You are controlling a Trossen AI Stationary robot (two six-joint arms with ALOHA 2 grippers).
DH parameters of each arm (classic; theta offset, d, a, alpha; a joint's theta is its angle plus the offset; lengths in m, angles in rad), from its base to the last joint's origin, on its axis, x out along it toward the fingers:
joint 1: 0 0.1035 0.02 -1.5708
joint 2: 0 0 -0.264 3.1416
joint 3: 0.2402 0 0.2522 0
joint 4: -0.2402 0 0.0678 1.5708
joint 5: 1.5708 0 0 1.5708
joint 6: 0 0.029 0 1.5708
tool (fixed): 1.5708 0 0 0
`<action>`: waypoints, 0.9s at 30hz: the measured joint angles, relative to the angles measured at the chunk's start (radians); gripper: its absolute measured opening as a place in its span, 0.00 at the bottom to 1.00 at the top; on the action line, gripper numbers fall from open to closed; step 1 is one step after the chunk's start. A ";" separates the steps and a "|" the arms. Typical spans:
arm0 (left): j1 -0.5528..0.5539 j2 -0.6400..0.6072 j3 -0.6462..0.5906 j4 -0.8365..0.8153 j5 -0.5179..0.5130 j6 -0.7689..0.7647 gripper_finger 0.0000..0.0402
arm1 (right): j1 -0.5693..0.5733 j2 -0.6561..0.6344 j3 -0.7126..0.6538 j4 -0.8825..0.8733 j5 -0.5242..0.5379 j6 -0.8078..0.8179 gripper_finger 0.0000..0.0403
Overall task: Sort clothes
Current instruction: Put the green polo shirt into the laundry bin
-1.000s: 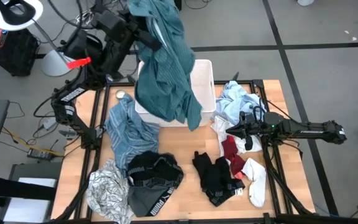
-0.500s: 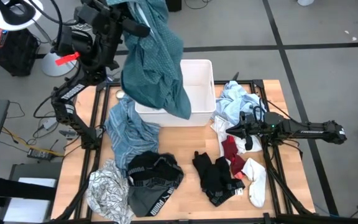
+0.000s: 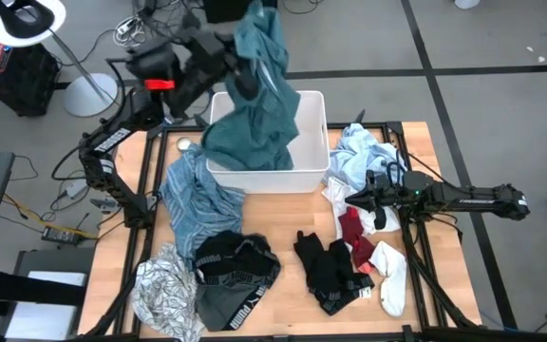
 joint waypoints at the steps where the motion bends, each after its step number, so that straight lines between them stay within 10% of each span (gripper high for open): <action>1: 0.000 0.000 0.000 -0.050 -0.001 -0.022 0.01 | 0.000 0.000 0.000 0.000 0.000 0.000 0.05; 15: 0.010 0.001 -0.004 -0.774 -0.070 -0.313 0.01 | 0.000 0.000 0.000 0.000 0.000 0.000 0.05; 27: 0.087 0.010 -0.236 -0.807 0.214 -0.474 0.01 | 0.000 0.000 0.000 0.000 0.000 0.000 0.05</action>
